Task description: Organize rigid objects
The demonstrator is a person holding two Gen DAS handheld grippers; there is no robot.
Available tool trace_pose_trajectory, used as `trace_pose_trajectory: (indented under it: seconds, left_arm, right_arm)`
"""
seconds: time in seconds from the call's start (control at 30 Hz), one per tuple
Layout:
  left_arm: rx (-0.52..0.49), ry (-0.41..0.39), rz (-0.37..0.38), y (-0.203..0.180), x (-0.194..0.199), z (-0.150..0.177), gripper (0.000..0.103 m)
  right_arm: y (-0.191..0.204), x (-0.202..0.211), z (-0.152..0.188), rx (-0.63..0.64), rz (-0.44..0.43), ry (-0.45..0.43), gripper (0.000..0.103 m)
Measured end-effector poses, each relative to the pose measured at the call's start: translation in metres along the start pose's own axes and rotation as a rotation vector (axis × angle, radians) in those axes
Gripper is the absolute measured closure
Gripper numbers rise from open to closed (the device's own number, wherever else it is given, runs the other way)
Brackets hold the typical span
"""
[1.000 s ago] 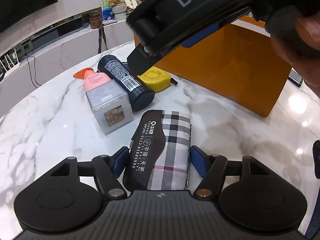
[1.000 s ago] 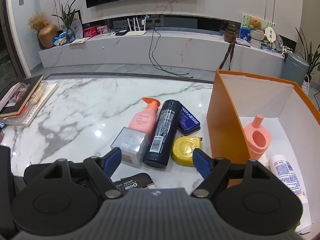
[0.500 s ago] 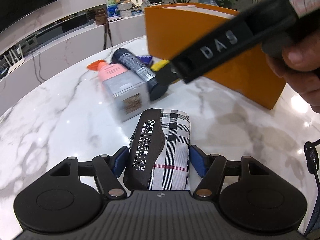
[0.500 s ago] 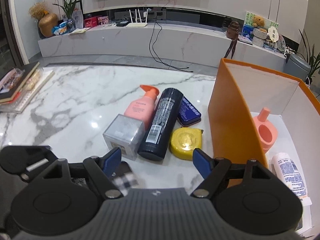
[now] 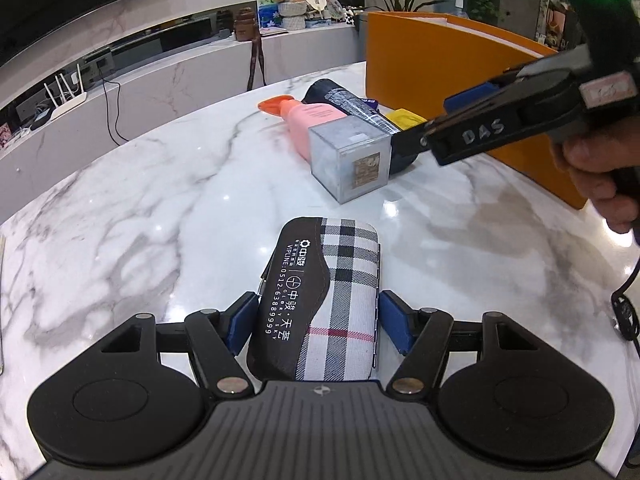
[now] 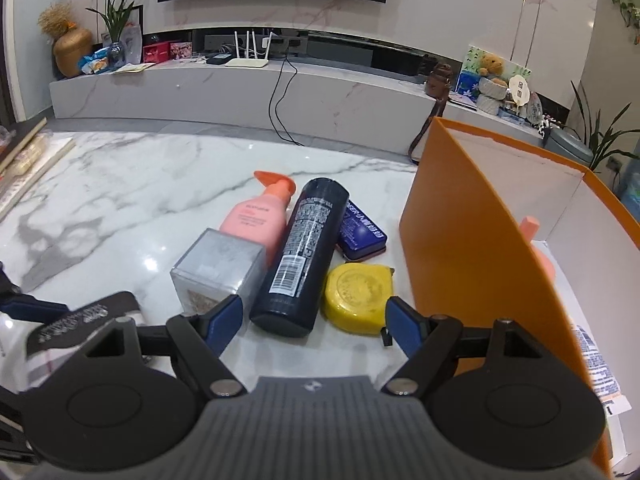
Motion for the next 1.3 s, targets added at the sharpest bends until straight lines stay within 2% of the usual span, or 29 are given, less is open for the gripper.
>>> trace_pose_trajectory:
  seconds: [0.17,0.33,0.53,0.8,0.87,0.97,1.1,1.3]
  left_arm:
    - [-0.011,-0.011,0.011,0.001,0.004,0.003,0.027]
    - [-0.002,-0.018,0.021,0.004,0.004,0.006,0.026]
    - [0.014,-0.029,0.028,0.008,0.002,0.004,0.024]
    - [0.016,-0.045,0.030,0.011,-0.002,0.000,0.024]
    - [0.018,-0.050,0.028,0.013,-0.004,-0.002,0.024]
    - [0.017,-0.060,0.026,0.013,-0.005,-0.003,0.022]
    - [0.012,-0.063,0.034,0.014,-0.006,-0.005,0.021]
    - [0.011,-0.076,0.030,0.015,-0.008,-0.006,0.017]
  right_arm:
    - [0.004,-0.013,0.003,0.021,0.029,0.006,0.024]
    - [0.020,-0.015,-0.006,0.070,0.027,-0.029,0.024]
    - [0.040,-0.020,-0.013,0.118,-0.013,-0.045,0.025]
    - [0.014,-0.001,-0.042,-0.035,-0.007,-0.145,0.025]
    - [0.010,-0.008,-0.047,-0.044,0.022,-0.131,0.027]
    - [0.007,-0.025,-0.045,-0.035,0.084,-0.090,0.036]
    - [0.013,-0.048,-0.034,0.029,0.113,-0.018,0.037]
    - [0.026,-0.057,-0.038,0.073,0.099,-0.042,0.038]
Point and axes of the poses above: each gripper's, at about its wrist camera, not at the fingertips, and x roughly against the way its jaws point, y to its left, z to its underside, the point moved 8 cm from there along -x, roughly the way its jaws point, and after that the axes turned 4 degrees about y, right-handed, at the moved point
